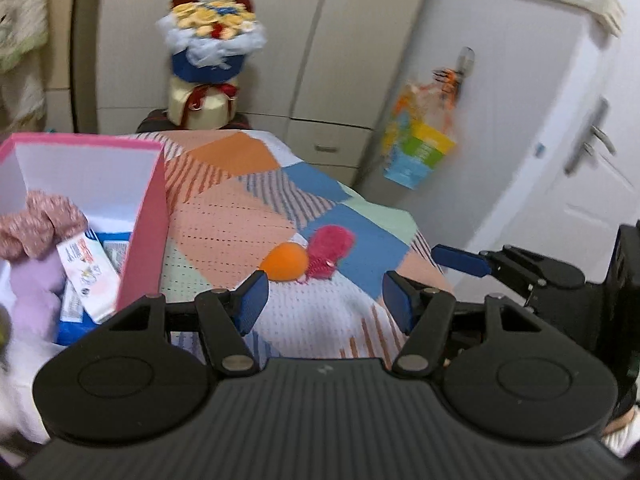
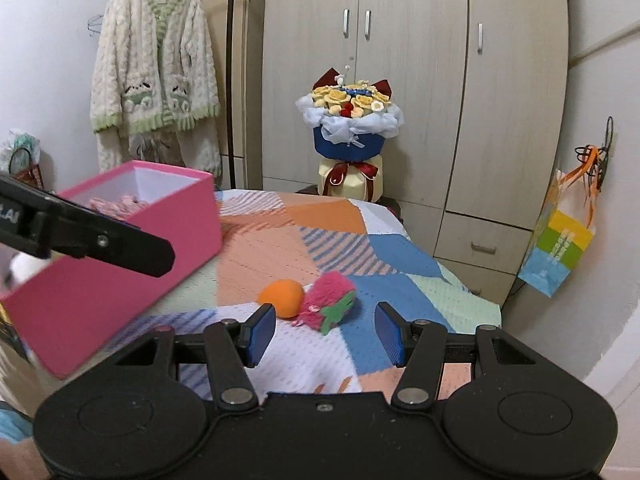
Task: Organize soft objects
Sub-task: 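Move the left tool to the orange sponge while the right tool approaches the pink strawberry plush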
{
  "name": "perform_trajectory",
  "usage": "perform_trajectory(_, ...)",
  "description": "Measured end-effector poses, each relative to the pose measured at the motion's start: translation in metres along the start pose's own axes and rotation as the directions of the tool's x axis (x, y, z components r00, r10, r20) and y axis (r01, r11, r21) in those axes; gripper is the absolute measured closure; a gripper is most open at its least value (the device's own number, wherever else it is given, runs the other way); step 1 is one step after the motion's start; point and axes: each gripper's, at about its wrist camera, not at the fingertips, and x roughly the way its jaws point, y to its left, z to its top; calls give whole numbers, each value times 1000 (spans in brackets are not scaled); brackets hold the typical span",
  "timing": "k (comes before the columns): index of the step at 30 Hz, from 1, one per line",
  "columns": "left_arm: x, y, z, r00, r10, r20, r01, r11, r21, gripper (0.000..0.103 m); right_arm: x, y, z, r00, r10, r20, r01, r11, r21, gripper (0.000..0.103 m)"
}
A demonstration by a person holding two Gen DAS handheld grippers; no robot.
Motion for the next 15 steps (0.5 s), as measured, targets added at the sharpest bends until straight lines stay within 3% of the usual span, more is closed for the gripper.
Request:
perform_trajectory(8,61,17,-4,994,106,31,-100,983,-156,43,62,-8,-3,997,43,-66,-46,998,-42,43)
perform_trajectory(15,104,28,-7,991,134,10,-127,960,-250,43,83,-9,-5,995,43,-89,-52,994,-94,43)
